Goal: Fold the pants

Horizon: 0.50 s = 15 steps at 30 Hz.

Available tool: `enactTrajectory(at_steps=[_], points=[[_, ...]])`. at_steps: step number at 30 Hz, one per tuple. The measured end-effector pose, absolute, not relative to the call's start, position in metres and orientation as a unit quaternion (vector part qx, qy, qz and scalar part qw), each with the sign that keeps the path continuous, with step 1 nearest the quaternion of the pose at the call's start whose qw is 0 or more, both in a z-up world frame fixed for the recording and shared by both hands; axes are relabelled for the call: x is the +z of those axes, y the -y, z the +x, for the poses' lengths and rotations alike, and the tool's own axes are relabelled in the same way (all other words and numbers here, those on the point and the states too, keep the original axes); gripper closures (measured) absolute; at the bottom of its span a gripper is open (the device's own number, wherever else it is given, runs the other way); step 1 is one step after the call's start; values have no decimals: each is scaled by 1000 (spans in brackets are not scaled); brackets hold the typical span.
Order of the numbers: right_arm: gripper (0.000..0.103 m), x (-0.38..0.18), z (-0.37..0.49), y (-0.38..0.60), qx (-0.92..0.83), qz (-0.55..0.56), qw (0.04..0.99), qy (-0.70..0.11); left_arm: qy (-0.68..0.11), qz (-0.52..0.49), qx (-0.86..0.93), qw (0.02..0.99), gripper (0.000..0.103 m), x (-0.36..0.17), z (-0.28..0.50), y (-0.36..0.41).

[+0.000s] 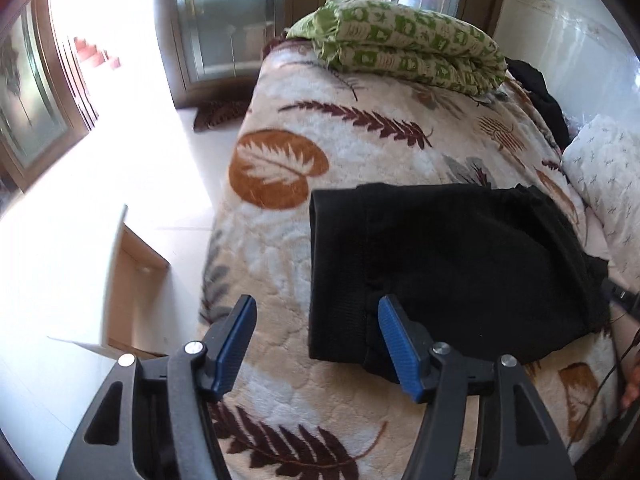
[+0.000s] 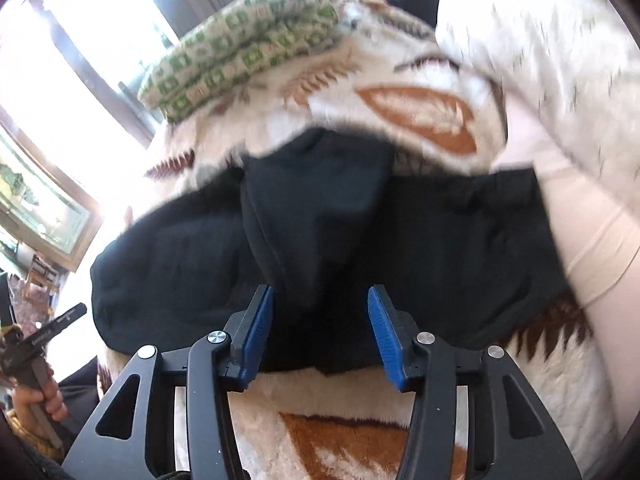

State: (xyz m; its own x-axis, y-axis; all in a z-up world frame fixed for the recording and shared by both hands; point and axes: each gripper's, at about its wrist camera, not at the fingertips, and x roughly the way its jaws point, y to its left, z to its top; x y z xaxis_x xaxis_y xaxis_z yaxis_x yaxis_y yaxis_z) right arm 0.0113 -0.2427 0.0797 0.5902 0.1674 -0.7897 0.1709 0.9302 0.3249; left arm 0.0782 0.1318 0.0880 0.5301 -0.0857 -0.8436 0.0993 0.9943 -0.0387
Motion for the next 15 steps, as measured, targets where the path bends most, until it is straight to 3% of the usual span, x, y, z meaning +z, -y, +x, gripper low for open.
enactTrajectory(at_steps=[8, 14, 15], points=[[55, 86, 89, 215, 47, 151, 889, -431, -480, -23, -105, 871, 37, 95, 98, -96], [57, 51, 156, 201, 46, 131, 863, -485, -499, -9, -147, 854, 37, 70, 126, -36], [63, 41, 161, 200, 46, 122, 858, -498, -506, -9, -150, 849, 37, 62, 129, -29]])
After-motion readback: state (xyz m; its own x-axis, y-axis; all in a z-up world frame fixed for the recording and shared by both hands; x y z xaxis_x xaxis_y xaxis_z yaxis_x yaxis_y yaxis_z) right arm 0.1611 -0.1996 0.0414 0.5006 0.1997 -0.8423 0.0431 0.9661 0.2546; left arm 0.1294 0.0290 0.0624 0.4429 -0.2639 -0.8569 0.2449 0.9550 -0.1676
